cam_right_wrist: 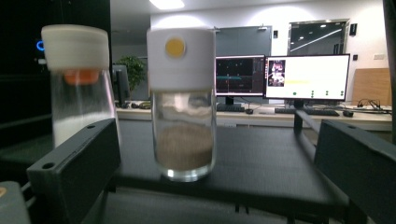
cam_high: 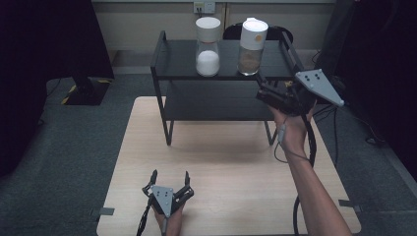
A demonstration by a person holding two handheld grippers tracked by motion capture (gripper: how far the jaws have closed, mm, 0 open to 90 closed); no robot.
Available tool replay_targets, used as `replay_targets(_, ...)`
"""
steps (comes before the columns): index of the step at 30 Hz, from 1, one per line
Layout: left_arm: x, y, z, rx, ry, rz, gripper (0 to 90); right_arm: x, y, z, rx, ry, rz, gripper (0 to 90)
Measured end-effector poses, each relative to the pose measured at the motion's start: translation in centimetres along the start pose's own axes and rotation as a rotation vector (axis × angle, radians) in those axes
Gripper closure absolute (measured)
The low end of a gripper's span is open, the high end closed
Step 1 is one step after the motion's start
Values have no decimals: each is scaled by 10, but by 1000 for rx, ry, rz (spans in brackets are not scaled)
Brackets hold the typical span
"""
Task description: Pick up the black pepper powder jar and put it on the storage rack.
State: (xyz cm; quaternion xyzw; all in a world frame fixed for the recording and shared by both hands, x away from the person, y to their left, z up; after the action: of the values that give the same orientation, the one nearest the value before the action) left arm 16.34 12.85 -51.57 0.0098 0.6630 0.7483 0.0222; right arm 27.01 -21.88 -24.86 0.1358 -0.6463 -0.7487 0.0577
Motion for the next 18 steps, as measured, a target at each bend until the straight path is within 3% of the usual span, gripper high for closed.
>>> replay_targets(15,0,0,0,0,0,0,0,34,-42,-7,-2,17,20,0)
replay_targets(18,0,0,0,0,0,-1,0,42,-59,-10,-8,10,25,0)
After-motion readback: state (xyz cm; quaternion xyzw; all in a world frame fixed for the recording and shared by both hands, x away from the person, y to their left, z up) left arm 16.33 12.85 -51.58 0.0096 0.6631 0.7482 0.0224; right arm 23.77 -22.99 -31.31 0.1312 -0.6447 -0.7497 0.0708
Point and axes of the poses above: each handheld gripper's, and its own axes: x roughly backward along the jaws, y roughly out of its top, z roughly to its left, the point moved 1 cm from there along -x, roughly forward along the jaws, and after that the axes turned 7 degrees about -x, right-handed, at the moved point
